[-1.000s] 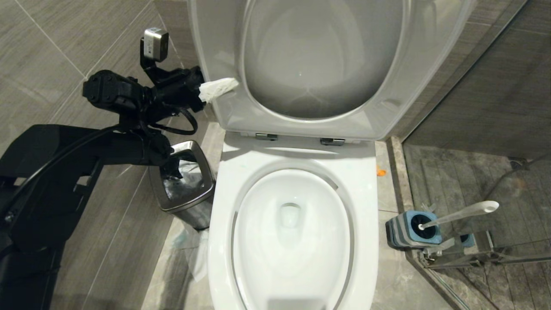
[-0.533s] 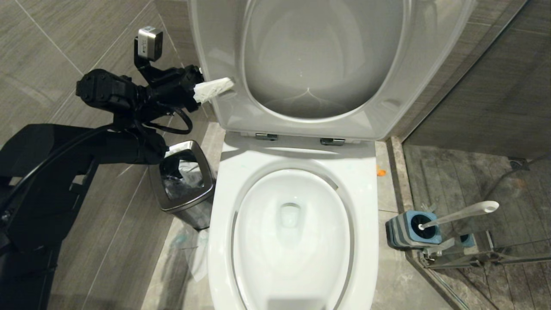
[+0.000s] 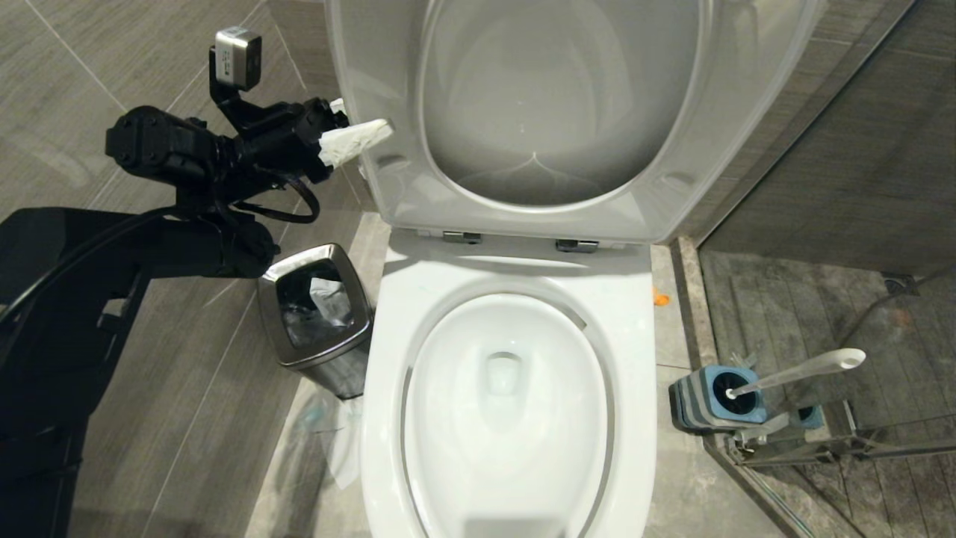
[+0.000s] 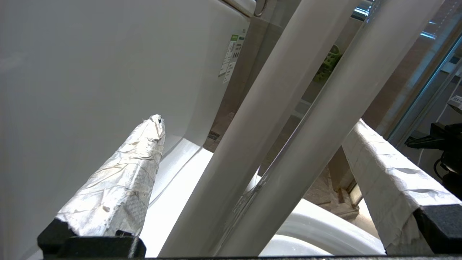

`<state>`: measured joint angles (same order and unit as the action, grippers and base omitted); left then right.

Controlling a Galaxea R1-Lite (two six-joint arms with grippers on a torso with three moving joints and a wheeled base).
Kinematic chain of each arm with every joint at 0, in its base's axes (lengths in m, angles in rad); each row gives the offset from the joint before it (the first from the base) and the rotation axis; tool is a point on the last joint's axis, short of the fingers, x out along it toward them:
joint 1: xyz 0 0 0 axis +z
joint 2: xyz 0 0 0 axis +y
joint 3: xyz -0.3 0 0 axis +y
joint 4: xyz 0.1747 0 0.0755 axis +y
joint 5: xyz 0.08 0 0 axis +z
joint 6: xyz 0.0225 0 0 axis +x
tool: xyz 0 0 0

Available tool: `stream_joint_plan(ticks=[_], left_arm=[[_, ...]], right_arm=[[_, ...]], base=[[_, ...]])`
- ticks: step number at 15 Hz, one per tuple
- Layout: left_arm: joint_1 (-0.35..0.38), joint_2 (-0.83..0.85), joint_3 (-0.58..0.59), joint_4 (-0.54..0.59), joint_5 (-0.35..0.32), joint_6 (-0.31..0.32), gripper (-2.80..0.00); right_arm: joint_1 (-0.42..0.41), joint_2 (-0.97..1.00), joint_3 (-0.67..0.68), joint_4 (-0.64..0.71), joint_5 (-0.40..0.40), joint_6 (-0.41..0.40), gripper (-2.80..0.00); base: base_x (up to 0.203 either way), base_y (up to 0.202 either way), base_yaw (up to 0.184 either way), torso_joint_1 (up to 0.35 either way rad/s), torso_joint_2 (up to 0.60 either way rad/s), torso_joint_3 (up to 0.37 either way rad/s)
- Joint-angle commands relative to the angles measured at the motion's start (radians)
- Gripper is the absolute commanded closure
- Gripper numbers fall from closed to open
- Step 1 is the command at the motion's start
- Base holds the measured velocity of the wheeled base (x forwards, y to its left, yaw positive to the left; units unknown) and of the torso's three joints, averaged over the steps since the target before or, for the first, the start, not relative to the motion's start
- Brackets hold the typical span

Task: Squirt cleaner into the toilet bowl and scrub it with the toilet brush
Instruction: Close the toilet lid

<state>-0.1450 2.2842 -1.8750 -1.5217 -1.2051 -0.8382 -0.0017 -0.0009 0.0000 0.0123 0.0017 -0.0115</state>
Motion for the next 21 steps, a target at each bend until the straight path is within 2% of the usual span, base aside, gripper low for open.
stream_joint_plan(ticks=[1,5,7,17,21], left_arm=[[0.01,-0.034,0.005,-0.008,-0.007,-0.013,-2.8],[0.007,-0.101,0.005,-0.008,-0.007,-0.111,-2.8],[-0.001,-0.126,0.005,-0.008,-0.007,-0.138,-2.8],[-0.013,-0.197,0.067,-0.008,-0.008,-0.145,-2.8],[0.005,-0.21,0.077,-0.008,-0.008,-0.142,-2.8]], right_arm=[[0.0,0.001,0.0,0.0,0.0,-0.001,0.0],[0.0,0.001,0.0,0.0,0.0,-0.001,0.0],[0.0,0.001,0.0,0.0,0.0,-0.001,0.0],[0.0,0.001,0.0,0.0,0.0,-0.001,0.0],[0.0,0.001,0.0,0.0,0.0,-0.001,0.0]], base=[[0.0,0.0,0.0,0.0,0.0,0.0],[0.0,0.0,0.0,0.0,0.0,0.0],[0.0,0.0,0.0,0.0,0.0,0.0],[0.0,0.0,0.0,0.0,0.0,0.0],[0.0,0.0,0.0,0.0,0.0,0.0]])
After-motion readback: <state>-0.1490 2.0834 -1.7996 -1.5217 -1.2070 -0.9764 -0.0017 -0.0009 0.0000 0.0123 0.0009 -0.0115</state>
